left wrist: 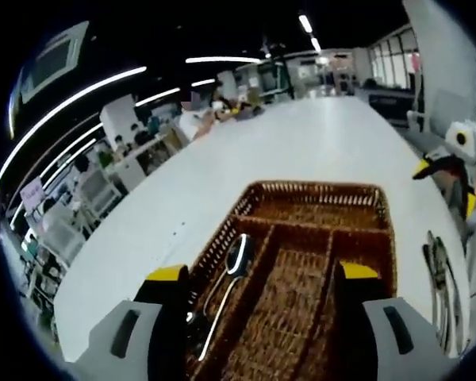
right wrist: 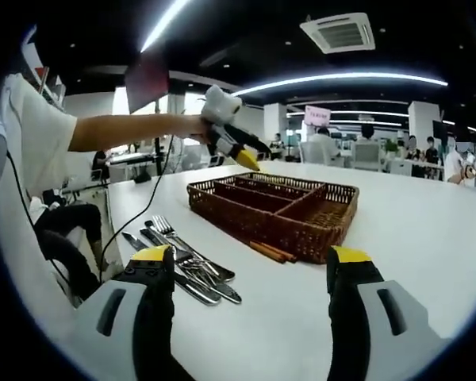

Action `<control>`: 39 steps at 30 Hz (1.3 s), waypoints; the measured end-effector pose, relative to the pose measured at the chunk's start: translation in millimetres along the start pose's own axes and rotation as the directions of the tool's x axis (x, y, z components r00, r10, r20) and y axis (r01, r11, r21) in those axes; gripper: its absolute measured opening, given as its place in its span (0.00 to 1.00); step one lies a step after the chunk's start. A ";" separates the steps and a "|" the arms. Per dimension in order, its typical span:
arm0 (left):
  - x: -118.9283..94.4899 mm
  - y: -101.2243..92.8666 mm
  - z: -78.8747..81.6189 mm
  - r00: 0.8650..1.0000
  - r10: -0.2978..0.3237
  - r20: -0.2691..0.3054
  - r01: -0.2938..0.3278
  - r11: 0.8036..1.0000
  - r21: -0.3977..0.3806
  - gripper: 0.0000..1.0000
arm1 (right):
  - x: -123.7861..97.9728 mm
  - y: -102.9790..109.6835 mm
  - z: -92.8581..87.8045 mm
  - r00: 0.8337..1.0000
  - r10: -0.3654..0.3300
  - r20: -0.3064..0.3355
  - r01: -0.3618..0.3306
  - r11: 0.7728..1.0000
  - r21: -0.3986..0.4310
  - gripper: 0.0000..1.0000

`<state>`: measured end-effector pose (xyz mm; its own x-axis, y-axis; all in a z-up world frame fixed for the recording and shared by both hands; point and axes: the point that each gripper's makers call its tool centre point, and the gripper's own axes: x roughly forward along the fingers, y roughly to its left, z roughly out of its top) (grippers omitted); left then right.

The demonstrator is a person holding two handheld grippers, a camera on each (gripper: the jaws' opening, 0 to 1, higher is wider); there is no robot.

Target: Arrange the knives, forks, and spoons in their matching storage slots by inserting each utensil handle-first until every utensil is classified and aligned in the correct compartment

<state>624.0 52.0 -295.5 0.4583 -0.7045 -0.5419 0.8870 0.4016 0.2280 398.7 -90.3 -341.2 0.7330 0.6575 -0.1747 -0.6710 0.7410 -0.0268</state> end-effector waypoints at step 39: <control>-33.5 -58.6 -19.6 0.999 -0.017 0.032 0.019 0.998 -0.058 0.73 | -8.3 23.2 1.4 0.999 0.044 0.011 -0.044 0.999 -0.005 0.81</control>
<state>555.7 63.6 -306.6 0.4450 -0.7296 -0.5192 0.8905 0.4217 0.1707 377.2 -78.4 -339.0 0.7040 0.6909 -0.1646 -0.7031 0.7107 -0.0239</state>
